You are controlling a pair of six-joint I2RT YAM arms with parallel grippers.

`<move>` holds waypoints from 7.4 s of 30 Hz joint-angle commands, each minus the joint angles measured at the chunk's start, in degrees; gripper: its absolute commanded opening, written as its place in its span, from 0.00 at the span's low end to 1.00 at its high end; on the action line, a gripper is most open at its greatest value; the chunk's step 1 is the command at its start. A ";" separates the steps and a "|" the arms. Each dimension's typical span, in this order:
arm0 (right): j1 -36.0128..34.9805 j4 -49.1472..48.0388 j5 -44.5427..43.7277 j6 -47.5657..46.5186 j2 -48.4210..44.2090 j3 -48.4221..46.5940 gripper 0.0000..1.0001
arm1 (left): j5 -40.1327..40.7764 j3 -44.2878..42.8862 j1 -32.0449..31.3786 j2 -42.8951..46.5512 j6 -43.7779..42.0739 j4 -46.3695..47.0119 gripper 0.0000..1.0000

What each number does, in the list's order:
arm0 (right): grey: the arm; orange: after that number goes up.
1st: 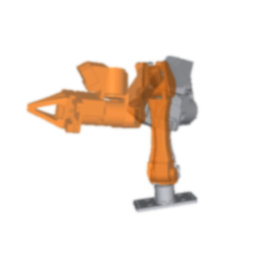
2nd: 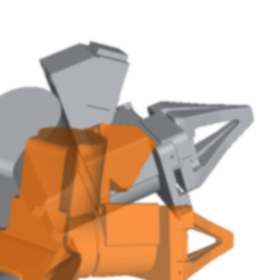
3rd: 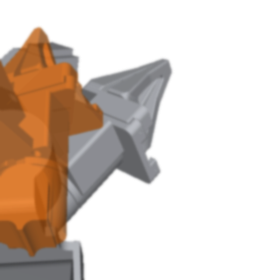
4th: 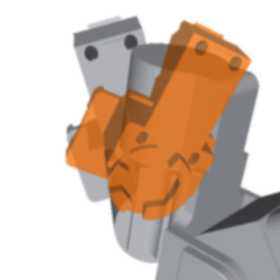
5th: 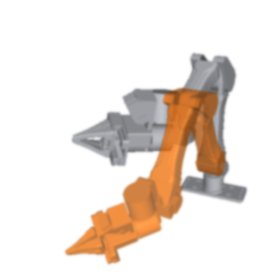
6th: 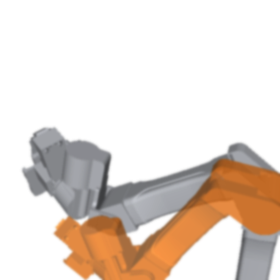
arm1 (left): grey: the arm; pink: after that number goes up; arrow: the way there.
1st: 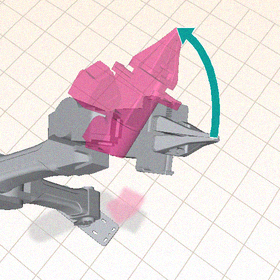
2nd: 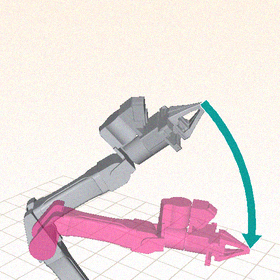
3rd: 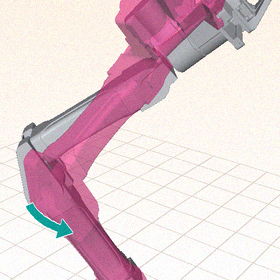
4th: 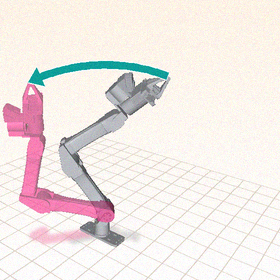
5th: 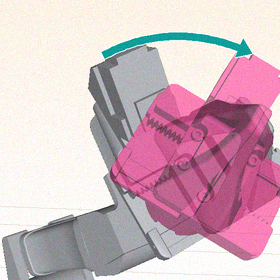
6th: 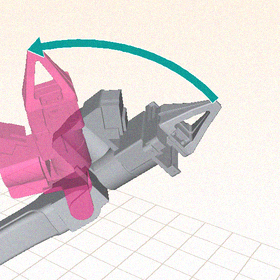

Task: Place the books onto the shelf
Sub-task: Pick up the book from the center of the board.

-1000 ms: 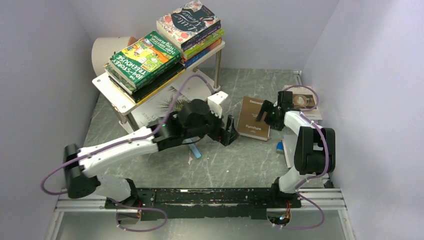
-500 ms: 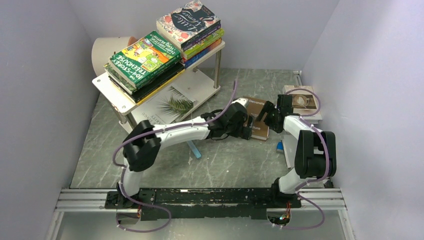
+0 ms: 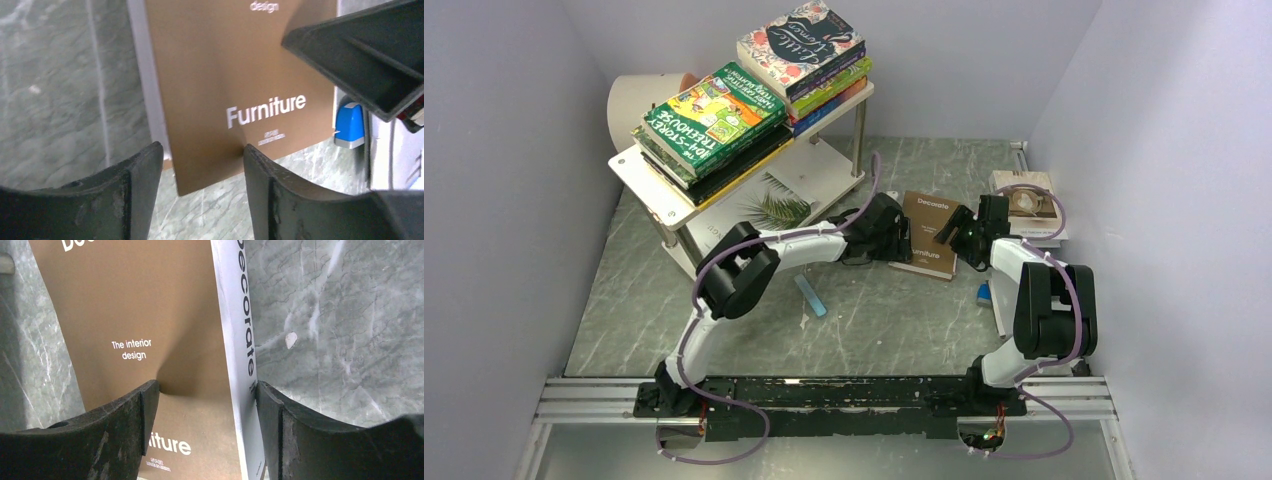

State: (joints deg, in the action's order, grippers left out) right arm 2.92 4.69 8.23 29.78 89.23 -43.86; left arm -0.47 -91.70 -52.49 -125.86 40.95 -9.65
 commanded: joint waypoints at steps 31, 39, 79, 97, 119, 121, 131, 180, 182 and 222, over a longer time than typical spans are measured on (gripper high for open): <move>9.74 -2.12 15.79 8.28 -14.34 11.73 0.83 | -29.58 7.00 7.87 6.11 13.79 18.10 0.05; 11.29 0.58 12.12 7.90 -17.86 12.59 0.96 | -34.37 9.32 9.42 6.61 22.10 24.27 0.05; 11.92 -21.80 24.75 34.48 -24.05 19.90 0.76 | -36.97 11.78 11.80 5.09 28.20 24.85 0.05; 11.94 -20.91 21.26 26.68 -31.00 19.00 0.40 | -34.96 18.47 11.80 11.01 24.57 26.21 0.56; 11.93 -21.76 34.30 44.52 -42.45 21.35 0.40 | -32.49 22.52 8.33 9.38 39.12 54.54 0.88; 11.94 -22.48 35.00 45.38 -42.79 22.40 0.40 | -32.33 23.51 8.20 9.17 40.79 57.21 0.77; 11.94 -7.39 31.83 28.81 -42.19 16.66 0.80 | -33.28 25.26 8.28 11.47 40.41 58.74 0.36; 12.11 -21.18 38.53 24.67 -38.92 11.40 0.37 | -41.24 24.68 9.82 24.38 8.51 25.98 0.76; 12.05 -17.98 36.38 21.61 -38.59 9.90 0.37 | -38.56 25.02 9.73 25.57 5.83 22.39 0.78; -32.33 -7.68 -3.36 -16.31 -25.48 -12.38 0.37 | 23.26 -8.32 3.03 61.29 -24.14 -23.78 0.80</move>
State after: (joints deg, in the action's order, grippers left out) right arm -25.26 0.49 11.46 22.52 62.30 -51.86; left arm 13.58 -95.46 -49.58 -64.45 19.00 -29.80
